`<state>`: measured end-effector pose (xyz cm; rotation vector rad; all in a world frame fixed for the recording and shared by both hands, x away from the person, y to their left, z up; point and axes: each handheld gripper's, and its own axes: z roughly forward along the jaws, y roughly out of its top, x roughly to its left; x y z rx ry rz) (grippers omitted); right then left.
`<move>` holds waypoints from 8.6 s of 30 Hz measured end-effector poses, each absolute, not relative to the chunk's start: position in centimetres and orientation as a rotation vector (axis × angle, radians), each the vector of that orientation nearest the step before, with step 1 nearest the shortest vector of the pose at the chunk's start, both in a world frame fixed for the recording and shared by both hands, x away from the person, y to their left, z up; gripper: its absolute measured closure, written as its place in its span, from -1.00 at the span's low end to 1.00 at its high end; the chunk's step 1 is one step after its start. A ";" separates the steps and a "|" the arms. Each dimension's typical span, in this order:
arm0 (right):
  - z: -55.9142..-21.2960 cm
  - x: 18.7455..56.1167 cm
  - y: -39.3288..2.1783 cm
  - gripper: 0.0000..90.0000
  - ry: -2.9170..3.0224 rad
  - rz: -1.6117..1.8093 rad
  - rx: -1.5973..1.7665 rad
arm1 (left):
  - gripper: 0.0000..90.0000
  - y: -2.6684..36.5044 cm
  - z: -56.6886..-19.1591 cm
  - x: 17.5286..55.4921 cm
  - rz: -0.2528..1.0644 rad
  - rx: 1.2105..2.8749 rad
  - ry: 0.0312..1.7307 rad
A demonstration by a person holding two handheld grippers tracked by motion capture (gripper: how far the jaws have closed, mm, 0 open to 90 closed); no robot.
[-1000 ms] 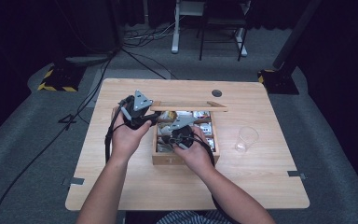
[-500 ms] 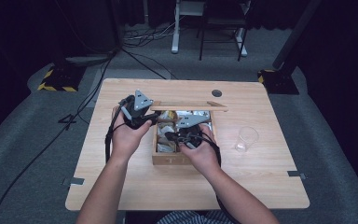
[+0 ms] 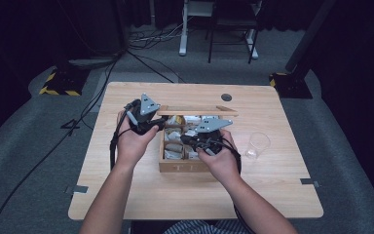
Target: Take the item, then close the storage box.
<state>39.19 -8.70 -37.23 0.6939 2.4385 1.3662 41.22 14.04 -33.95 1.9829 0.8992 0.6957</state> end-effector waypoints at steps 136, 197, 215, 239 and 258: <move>-40.2 40.7 -32.3 0.37 2.042 1.196 1.313 | 0.22 14.0 -34.1 41.0 0.691 1.994 0.902; -47.1 42.0 -38.7 -0.10 2.079 1.014 1.488 | 0.21 13.5 -36.3 38.2 0.707 2.102 0.924; -47.0 43.2 -38.4 -0.10 2.064 1.061 1.514 | 0.19 13.7 -37.2 36.8 0.630 2.121 0.963; -46.7 44.1 -38.0 -0.10 2.056 1.108 1.519 | 0.21 13.1 -38.6 35.6 0.571 2.194 1.026; -46.9 44.0 -38.3 -0.11 2.052 1.108 1.532 | 0.23 13.0 -39.2 35.6 0.503 2.237 1.039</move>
